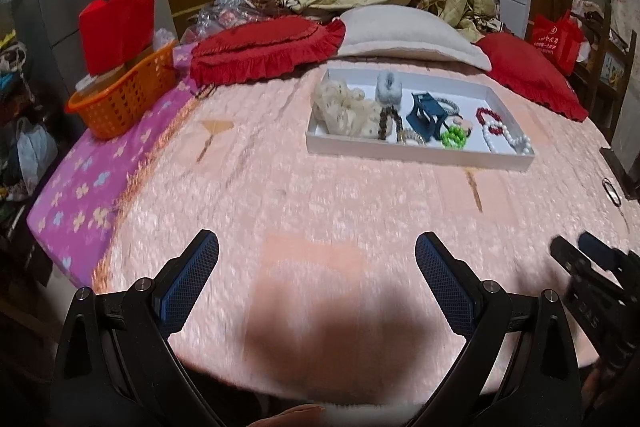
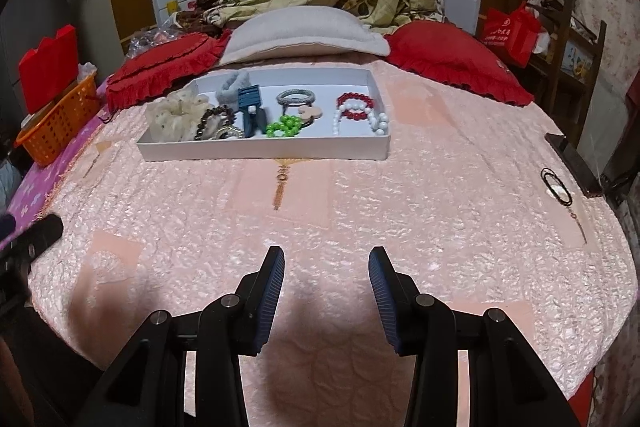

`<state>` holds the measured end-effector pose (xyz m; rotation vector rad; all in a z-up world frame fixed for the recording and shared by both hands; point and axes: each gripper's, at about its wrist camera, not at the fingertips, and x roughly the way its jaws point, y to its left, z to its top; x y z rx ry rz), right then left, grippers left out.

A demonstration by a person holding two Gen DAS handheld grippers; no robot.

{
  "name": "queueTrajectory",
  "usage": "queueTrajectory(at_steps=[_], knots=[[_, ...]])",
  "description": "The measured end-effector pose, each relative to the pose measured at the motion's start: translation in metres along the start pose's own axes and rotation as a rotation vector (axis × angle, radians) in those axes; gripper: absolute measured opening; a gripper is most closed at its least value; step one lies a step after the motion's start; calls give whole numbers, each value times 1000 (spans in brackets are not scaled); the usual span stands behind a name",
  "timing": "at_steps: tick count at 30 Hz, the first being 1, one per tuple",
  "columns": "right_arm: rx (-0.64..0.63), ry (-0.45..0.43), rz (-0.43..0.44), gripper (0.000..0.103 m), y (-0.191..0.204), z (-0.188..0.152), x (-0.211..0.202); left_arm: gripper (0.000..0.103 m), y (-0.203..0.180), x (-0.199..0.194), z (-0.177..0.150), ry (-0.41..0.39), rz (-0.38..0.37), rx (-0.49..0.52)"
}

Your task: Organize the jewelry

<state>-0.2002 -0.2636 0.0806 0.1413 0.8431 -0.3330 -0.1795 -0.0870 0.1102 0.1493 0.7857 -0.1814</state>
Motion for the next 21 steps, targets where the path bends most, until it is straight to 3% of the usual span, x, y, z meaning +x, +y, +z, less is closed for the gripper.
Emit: queueTrajectory(at_steps=[13, 17, 21], knots=[[42, 48, -46, 42, -11, 32, 46, 99, -15, 62, 58, -76, -24, 41], [28, 36, -51, 42, -3, 42, 54, 99, -7, 76, 62, -99, -16, 17], [35, 45, -44, 42, 2, 52, 66, 99, 2, 89, 57, -63, -11, 6]])
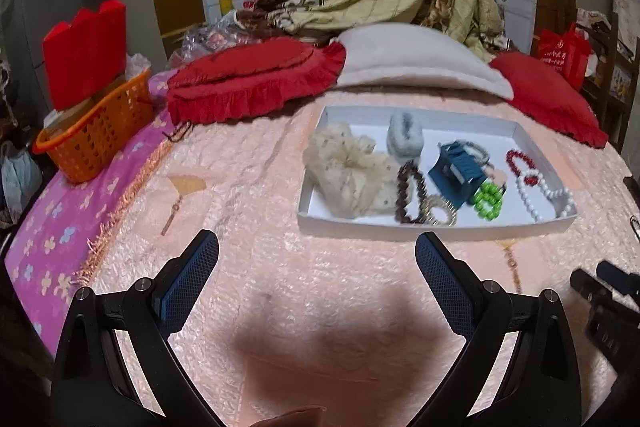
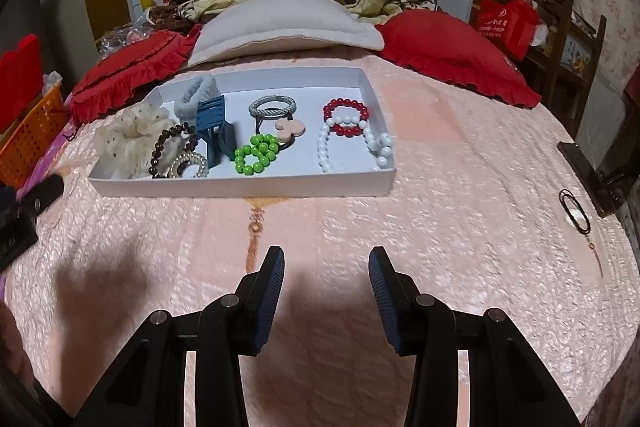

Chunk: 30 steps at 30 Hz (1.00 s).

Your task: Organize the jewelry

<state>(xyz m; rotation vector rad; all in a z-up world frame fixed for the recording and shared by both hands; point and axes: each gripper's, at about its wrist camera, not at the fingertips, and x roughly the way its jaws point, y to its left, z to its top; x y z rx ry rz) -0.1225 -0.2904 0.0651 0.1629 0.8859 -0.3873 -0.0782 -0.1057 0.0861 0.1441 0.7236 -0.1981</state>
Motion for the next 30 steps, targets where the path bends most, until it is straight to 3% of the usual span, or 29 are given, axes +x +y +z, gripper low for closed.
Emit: queueTrajectory(at_steps=[14, 30], knots=[[-89, 23, 31, 42, 42, -3, 11, 99, 10, 9, -18, 66, -14, -21], [-71, 17, -20, 42, 27, 0, 10, 99, 5, 17, -29, 134, -73, -17]])
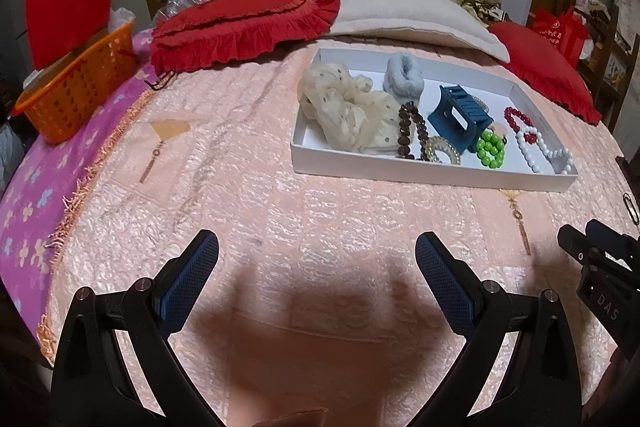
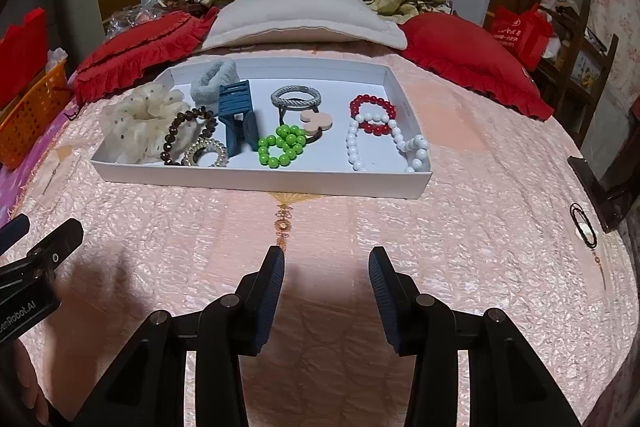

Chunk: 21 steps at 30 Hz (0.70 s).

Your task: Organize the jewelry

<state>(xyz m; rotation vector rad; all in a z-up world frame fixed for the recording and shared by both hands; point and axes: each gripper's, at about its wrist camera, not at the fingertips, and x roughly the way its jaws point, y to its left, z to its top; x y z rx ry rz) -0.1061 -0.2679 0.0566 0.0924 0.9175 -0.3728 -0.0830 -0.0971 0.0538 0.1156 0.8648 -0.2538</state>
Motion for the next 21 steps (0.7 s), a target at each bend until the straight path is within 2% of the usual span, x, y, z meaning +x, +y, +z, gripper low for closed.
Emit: queueTrajectory(at_steps=[21], knots=[[5, 20, 5, 42, 1, -4, 9, 99, -4, 6, -3, 21, -11, 7]])
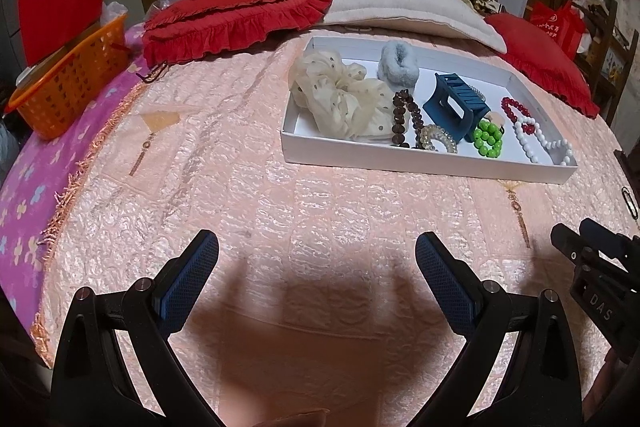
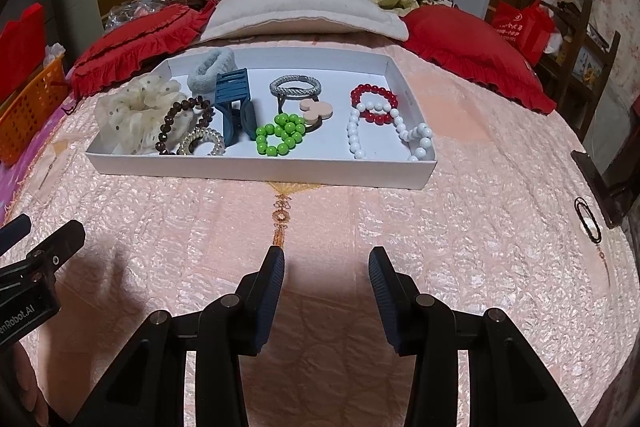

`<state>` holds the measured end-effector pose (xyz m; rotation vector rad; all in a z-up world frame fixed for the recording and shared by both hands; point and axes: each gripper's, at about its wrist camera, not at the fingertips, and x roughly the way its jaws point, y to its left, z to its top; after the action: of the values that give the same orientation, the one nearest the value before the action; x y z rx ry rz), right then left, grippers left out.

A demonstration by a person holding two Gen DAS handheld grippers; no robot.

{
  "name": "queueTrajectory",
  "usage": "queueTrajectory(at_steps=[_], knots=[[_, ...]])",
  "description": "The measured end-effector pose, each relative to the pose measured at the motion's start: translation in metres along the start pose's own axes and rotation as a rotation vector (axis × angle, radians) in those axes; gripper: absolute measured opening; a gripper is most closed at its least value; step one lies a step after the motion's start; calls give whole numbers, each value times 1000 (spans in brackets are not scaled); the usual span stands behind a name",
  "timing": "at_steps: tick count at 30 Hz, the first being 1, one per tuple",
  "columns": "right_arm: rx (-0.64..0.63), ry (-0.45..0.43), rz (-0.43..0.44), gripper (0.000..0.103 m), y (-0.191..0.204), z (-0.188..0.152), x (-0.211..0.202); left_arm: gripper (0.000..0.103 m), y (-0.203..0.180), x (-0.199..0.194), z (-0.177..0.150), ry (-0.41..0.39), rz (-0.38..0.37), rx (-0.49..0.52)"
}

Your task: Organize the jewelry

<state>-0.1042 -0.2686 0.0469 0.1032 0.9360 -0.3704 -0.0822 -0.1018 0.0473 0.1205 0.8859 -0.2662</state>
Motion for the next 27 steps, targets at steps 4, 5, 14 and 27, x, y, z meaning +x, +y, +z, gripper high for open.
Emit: queueTrajectory(at_steps=[4, 5, 14, 27], knots=[[-3, 3, -1, 42, 0, -1, 1, 99, -1, 0, 0, 2, -2, 2], [-3, 2, -2, 42, -1, -2, 0, 99, -1, 0, 0, 2, -1, 2], [1, -4, -3, 42, -2, 0, -1, 99, -3, -1, -3, 6, -10, 6], [2, -8, -1, 42, -1, -1, -2, 99, -1, -1, -3, 8, -11, 1]])
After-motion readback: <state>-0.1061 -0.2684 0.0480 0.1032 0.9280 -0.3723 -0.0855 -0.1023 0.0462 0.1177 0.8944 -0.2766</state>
